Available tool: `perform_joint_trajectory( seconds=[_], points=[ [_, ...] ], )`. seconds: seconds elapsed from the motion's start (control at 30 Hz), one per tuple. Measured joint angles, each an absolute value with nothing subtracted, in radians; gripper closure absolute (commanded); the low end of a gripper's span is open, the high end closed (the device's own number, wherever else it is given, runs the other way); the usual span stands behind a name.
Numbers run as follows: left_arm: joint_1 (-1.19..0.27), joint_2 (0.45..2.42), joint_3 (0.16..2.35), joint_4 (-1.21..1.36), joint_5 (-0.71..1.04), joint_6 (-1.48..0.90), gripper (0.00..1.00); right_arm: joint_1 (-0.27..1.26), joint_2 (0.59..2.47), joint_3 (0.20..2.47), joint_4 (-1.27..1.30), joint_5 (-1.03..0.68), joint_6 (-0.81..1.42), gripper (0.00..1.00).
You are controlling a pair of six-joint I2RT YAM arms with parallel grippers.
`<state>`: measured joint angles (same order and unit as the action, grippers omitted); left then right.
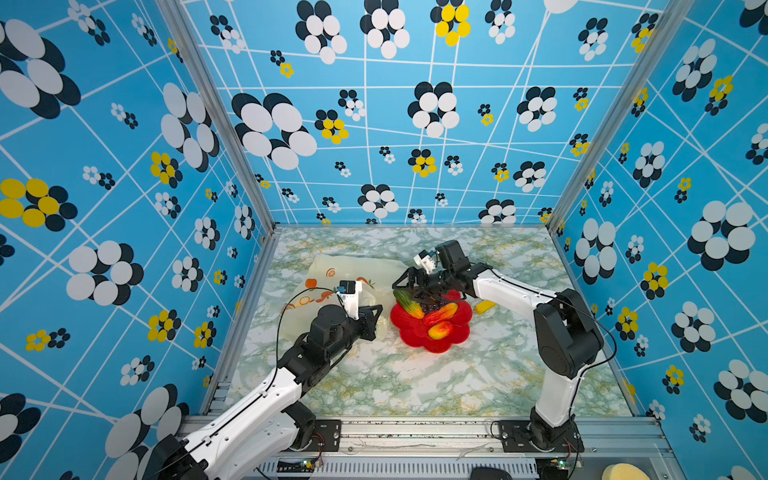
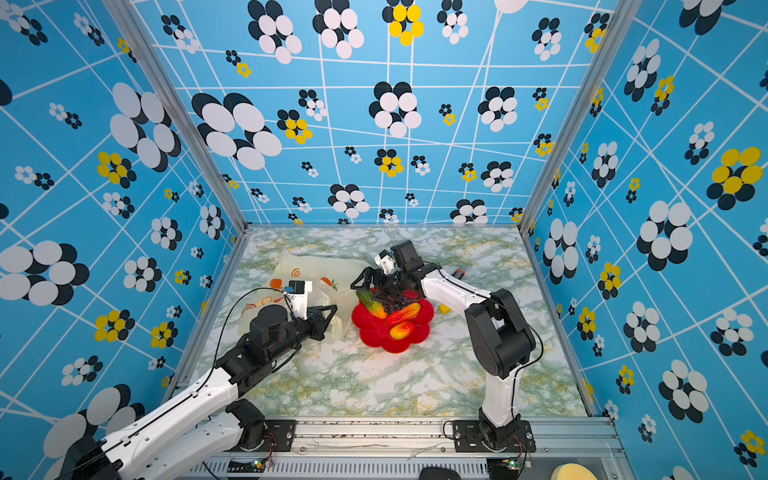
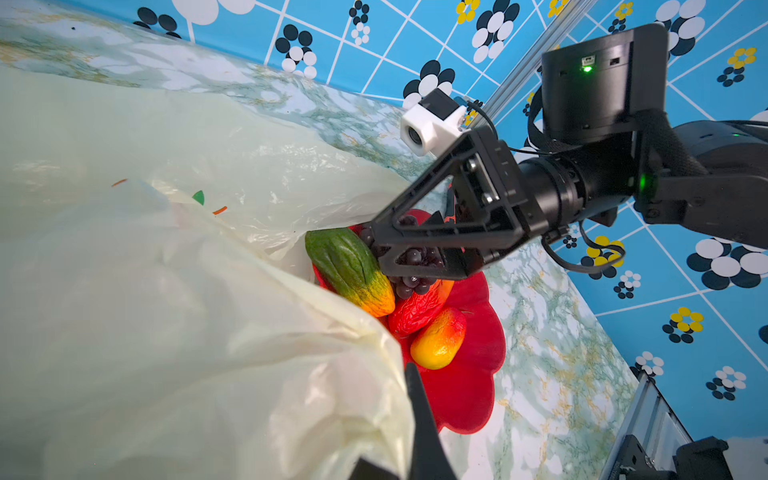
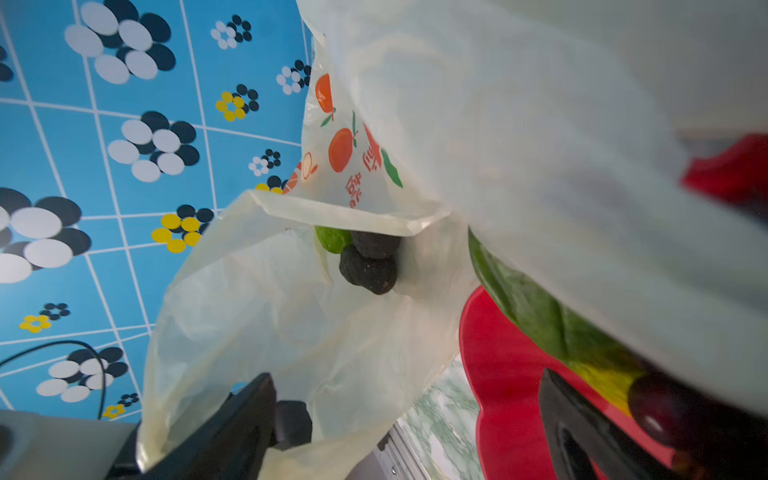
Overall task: Place the fruits into the plastic bag
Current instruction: 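Move the right gripper back over the plate to the green-yellow fruit, then close the right gripper on the green-yellow fruit and lift it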
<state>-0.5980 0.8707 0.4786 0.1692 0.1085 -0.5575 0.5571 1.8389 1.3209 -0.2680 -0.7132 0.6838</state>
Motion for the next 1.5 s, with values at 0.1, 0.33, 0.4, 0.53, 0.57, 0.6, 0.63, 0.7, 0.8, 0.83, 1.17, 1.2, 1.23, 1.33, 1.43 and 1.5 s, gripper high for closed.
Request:
perform_joint_trajectory(
  seconds=[0.1,0.33,0.4,0.53,0.57,0.6,0.63,0.7,0.8,0.83,1.17,1.2,1.23,1.33,1.43,1.5],
  points=[
    [-0.598,0.887,0.479,0.185,0.109,-0.558,1.0,0.578,1.779,1.319,-0.379,-0.679,0.595,0.0],
    [-0.604,0.902,0.479,0.19,0.109,-0.557,1.0,0.606,1.599,1.3,-0.485,-0.476,0.35,0.01],
    [-0.604,0.903,0.479,0.19,0.109,-0.557,1.0,0.62,1.529,1.243,-0.443,-0.402,0.242,0.01],
    [-0.604,0.9,0.479,0.189,0.109,-0.557,1.0,0.635,1.451,1.118,-0.329,-0.348,-0.012,0.02],
    [-0.604,0.899,0.479,0.189,0.109,-0.557,1.0,0.635,1.451,1.105,-0.313,-0.345,-0.069,0.03],
    [-0.604,0.897,0.479,0.189,0.109,-0.557,1.0,0.635,1.462,1.102,-0.307,-0.339,-0.129,0.04],
    [-0.604,0.893,0.479,0.188,0.109,-0.556,1.0,0.635,1.478,1.11,-0.307,-0.337,-0.176,0.06],
    [-0.604,0.88,0.479,0.188,0.108,-0.556,1.0,0.635,1.546,1.179,-0.345,-0.326,-0.266,0.11],
    [-0.604,0.86,0.479,0.188,0.104,-0.556,1.0,0.635,1.65,1.292,-0.365,-0.316,-0.346,0.21],
    [-0.604,0.854,0.479,0.188,0.104,-0.555,1.0,0.636,1.675,1.317,-0.367,-0.309,-0.362,0.21],
    [-0.604,0.838,0.479,0.188,0.087,-0.553,1.0,0.661,1.849,1.437,-0.443,-0.269,-0.415,0.3],
    [-0.604,0.838,0.479,0.188,0.086,-0.553,1.0,0.663,1.861,1.444,-0.451,-0.266,-0.412,0.3],
    [-0.604,0.838,0.479,0.188,0.086,-0.553,1.0,0.663,1.872,1.453,-0.457,-0.263,-0.411,0.3],
    [-0.604,0.839,0.479,0.188,0.086,-0.553,1.0,0.663,1.903,1.472,-0.464,-0.243,-0.402,0.3],
    [-0.604,0.841,0.479,0.188,0.086,-0.553,1.0,0.663,1.928,1.482,-0.466,-0.221,-0.387,0.3],
    [-0.604,0.842,0.479,0.188,0.086,-0.553,1.0,0.664,1.945,1.491,-0.469,-0.213,-0.377,0.31]
  ],
)
